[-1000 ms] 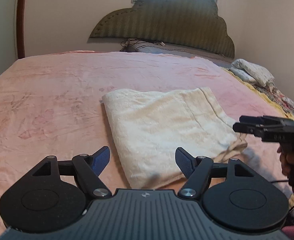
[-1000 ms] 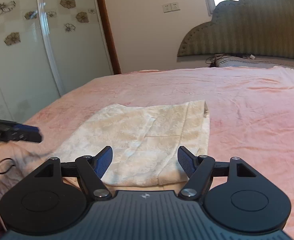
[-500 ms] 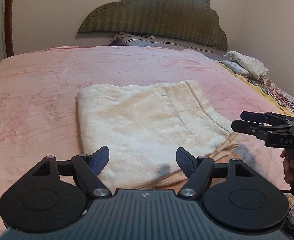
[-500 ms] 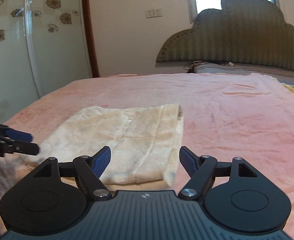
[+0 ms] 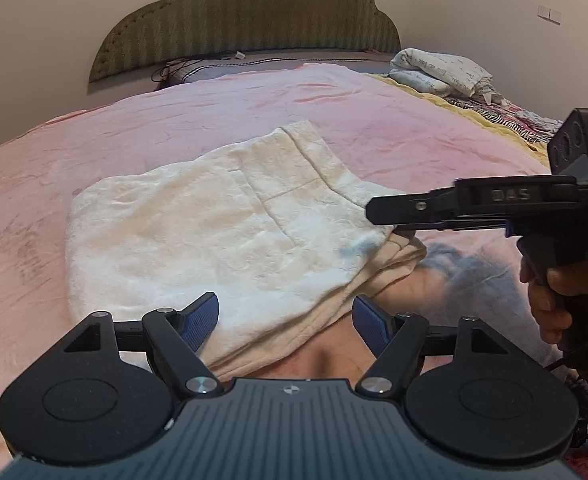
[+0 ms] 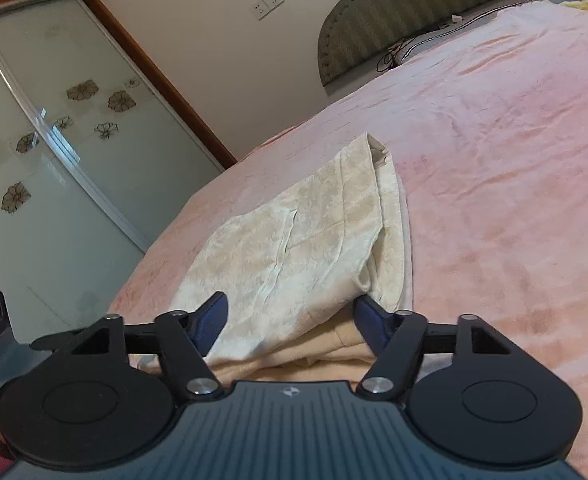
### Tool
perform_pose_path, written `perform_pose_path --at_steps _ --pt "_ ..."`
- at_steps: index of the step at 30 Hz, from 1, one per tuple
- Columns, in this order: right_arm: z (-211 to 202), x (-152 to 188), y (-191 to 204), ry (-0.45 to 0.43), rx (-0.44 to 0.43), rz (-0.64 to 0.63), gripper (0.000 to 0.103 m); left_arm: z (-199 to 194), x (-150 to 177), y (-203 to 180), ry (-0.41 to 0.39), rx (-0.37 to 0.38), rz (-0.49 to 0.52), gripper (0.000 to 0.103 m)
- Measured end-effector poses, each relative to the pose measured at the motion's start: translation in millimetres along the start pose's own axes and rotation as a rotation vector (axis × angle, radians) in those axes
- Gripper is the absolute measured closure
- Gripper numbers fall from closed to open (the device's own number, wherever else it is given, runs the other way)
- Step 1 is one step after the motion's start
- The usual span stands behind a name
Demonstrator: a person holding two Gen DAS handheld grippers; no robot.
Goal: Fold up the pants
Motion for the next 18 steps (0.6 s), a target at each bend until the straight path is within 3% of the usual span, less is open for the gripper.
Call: perform_pose_path --at_steps 1,2,4,7,12,16,17,18 --pt "5.1 -0.5 -2.6 0.002 0.025 0.001 0.070 2.0 -0.7 -4.1 -0.001 0.001 0.013 0.027" --pt "9.4 0.3 -5.5 0.011 0.040 0.004 0.081 3.8 -1.7 -8.8 -0.008 -0.004 0.032 0.027" --pt "12.4 2.6 -7.3 0.014 0.017 0.024 0.086 6.5 -5.3 -16.4 -0.035 -0.030 0.062 0.027" --pt "5.0 -3.8 6.0 -0.029 -0.003 0.001 0.088 12.4 -9.9 -23.2 -0.074 -0.068 0.095 0.025" --pt "-8.2 -23.9 28.8 -0.102 -0.043 -0.055 0.088 12.0 -3.0 -17.6 -0.092 -0.194 0.158 0.025" --pt "-9.6 -29.7 34.1 -0.126 -0.050 -0.068 0.088 -0.5 8.4 14.2 -0.100 -0.230 0.057 0.027" --pt "-9.7 -29.3 35.0 -0.127 -0.046 -0.076 0.088 -3.7 10.6 23.3 -0.099 -0.228 0.014 0.031" --pt "-9.2 -28.4 34.9 -0.125 -0.039 -0.084 0.088 -6.9 12.6 32.7 -0.095 -0.217 -0.038 0.042"
Point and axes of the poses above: each gripper's, at about its wrist camera, not at the fingertips, and z roughly the way its jaws point, y to its left, x to its underside, the point moved 5 cm from there along z, roughly the way its jaws point, and after that the axes turned 2 degrees about x, right-handed, at the moved point
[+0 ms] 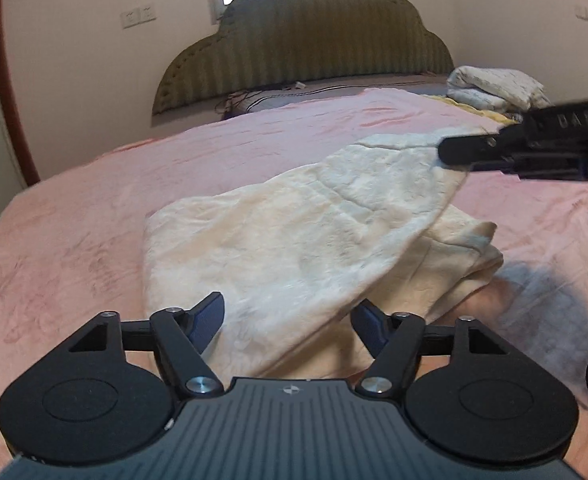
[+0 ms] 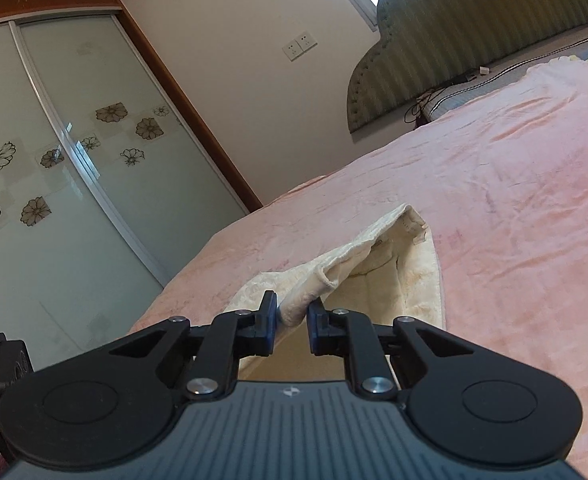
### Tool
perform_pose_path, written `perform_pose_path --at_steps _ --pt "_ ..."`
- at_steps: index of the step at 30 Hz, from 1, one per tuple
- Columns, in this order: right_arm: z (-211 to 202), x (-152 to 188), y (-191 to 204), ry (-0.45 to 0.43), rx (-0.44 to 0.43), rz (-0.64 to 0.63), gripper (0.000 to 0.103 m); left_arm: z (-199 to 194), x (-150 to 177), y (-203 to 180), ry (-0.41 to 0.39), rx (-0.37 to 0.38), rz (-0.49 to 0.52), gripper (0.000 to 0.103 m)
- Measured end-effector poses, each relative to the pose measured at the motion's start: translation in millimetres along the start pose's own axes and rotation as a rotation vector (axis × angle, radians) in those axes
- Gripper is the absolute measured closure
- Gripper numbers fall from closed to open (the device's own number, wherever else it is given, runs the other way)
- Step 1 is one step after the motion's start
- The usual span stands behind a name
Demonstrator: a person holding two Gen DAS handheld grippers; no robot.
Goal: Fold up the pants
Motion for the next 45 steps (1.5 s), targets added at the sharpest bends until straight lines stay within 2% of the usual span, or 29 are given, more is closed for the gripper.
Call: perform_pose_path --at_steps 1,3,4,7,9,11,13,21,41,45 --pt "0.9 2.9 -1.5 0.006 0.011 -0.003 0.088 0.5 1.2 8.1 0.016 0.018 -0.051 0.053" --pt "3.1 9.5 -8.6 0.023 0.021 0.015 0.088 3.1 3.8 17.9 0.041 0.040 -0.127 0.066" --pt "4.4 13.6 -13.6 0.033 0.032 0.029 0.088 3.1 3.2 19.5 0.042 0.037 -0.135 0.069" --pt "5.3 18.6 -20.4 0.044 0.038 0.059 0.088 -2.7 0.1 12.2 0.011 0.006 -0.079 0.081" --pt "1.4 12.8 -13.9 0.024 0.028 0.036 0.088 -8.6 -3.0 4.6 -0.020 -0.013 -0.018 0.085" --pt "-3.4 4.1 -3.9 -0.002 0.024 -0.011 0.088 -9.3 -3.0 0.7 -0.023 -0.017 0.019 0.086" --pt "-3.0 0.6 1.9 -0.007 0.030 -0.048 0.088 -6.1 0.1 1.2 0.000 -0.011 0.011 0.086" --pt "5.6 18.9 -25.2 0.045 0.056 0.039 0.088 0.1 6.5 -9.5 0.043 -0.054 0.083 0.086" --pt "-4.1 17.6 -20.8 0.036 0.075 0.009 0.088 -0.8 8.0 -13.6 0.060 -0.051 0.101 0.086" --pt "4.1 30.1 -36.8 0.088 0.105 0.053 0.087 3.4 10.6 -16.8 0.075 -0.028 0.133 0.075"
Point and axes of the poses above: each gripper's, at about its wrist camera, not at the fingertips, and z roughly the way its jaws point, y to its left, x to its underside, the point moved 5 cm from there along z, roughly the way its jaws point, and after that the axes turned 2 degrees about x, right-handed, at the moved point
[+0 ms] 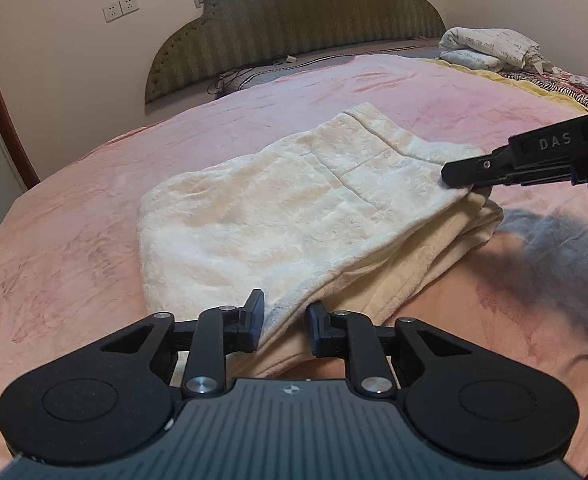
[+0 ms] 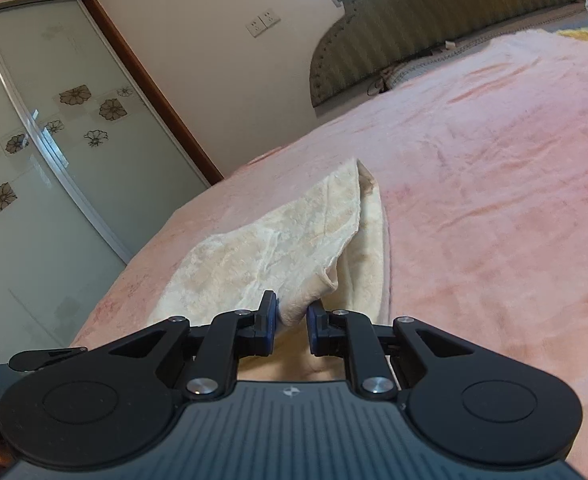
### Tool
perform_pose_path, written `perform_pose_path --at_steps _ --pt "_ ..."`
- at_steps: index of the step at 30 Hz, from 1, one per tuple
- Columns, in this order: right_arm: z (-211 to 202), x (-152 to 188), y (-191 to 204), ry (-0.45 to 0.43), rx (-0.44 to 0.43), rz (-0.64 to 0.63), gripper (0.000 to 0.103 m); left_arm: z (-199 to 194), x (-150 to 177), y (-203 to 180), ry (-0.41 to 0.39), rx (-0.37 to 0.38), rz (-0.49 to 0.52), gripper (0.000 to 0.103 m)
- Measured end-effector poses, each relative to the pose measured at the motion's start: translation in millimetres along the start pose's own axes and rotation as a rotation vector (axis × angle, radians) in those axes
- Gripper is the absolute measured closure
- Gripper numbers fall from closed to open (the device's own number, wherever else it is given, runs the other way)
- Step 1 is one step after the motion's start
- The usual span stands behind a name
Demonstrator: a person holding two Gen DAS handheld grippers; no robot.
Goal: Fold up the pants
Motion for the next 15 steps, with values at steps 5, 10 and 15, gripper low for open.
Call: perform_pose_path --at_steps 5,10,15 --pt "-1.9 3.5 -8.4 0.038 -0.009 0.020 0.081 -2.5 -3.4 2.9 0.009 0.048 0.019 0.053" --pt "-19.2 -13.1 -6.8 0.000 0.041 -0.038 0.071 -19.3 -17.5 11.4 -0.042 0.185 -0.047 0.032" --pt "-12.9 -46.8 7.0 -0.081 0.195 -0.219 0.071 -10.7 -41.9 26.3 -0.075 0.114 -0.079 0.022"
Point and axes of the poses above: each gripper's, at about its wrist camera, not at the fingertips, and z roughly the way its jaws point, y to its left, x to its underside, the point moved 5 cm from there along z, roughly the way its jaws point, and after that the axes turned 2 degrees about x, right-handed, at the moved point
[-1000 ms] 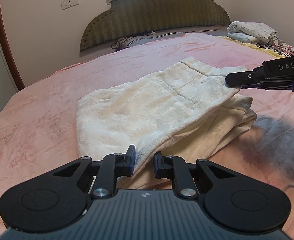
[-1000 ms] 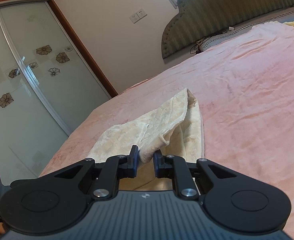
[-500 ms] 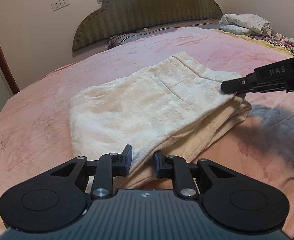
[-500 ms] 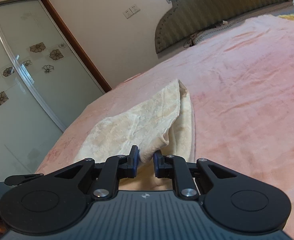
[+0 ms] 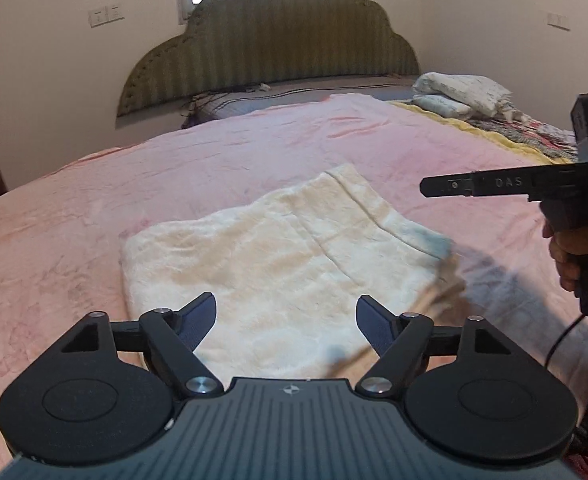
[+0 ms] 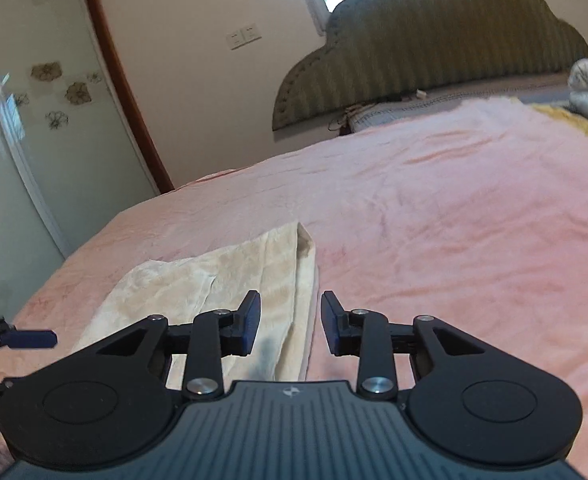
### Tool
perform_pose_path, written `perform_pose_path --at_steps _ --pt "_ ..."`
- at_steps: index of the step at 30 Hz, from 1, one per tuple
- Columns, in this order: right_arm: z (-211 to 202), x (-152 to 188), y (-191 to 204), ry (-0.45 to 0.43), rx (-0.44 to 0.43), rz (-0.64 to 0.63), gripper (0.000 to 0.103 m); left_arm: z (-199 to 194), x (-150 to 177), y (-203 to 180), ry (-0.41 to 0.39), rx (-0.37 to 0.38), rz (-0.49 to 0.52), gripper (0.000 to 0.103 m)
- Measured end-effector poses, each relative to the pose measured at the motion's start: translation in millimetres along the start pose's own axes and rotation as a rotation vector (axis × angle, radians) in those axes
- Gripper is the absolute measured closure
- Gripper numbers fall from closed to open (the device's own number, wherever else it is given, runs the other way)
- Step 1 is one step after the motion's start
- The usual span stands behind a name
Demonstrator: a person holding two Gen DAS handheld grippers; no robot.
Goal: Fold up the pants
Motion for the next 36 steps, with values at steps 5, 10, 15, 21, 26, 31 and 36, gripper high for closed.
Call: perform_pose_path --at_steps 5,10,15,21,26,31,36 --pt "57.2 -22.5 56.0 0.062 -0.059 -0.269 0.071 45.3 -16.3 33.8 0.084 -0.125 -0.102 0.022" --pt "116.8 -12.9 63.4 0.186 -0.056 -0.288 0.071 80.8 -8.7 56.3 0.212 -0.087 -0.294 0.024" --pt "108.6 -2.7 56.5 0.182 0.143 -0.430 0.071 75.6 -10.6 35.4 0.180 -0.070 -0.125 0.022" --pt "109.8 -39.9 100.3 0.128 -0.023 -0.420 0.070 98.7 -46.4 71.9 0.110 -0.177 -0.255 0.020" --pt "161.3 -28.0 123.5 0.279 -0.016 -0.519 0.071 123.9 -37.9 83.0 0.237 -0.178 -0.290 0.021" --pt "135.4 3.8 106.0 0.313 -0.021 -0.539 0.070 103.5 -5.8 48.1 0.218 -0.170 -0.097 0.019" --pt "96.2 8.7 94.5 0.320 0.007 -0.527 0.066 78.6 -0.8 29.7 0.167 -0.123 -0.141 0.019"
Point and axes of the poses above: each gripper's, at about its wrist camera, not at the fingertips, and z roughly the way its jaws point, y to its left, x to its underside, the point moved 5 cm from there along z, roughly the way its jaws point, and after that the axes turned 2 degrees about x, right-handed, at the moved point
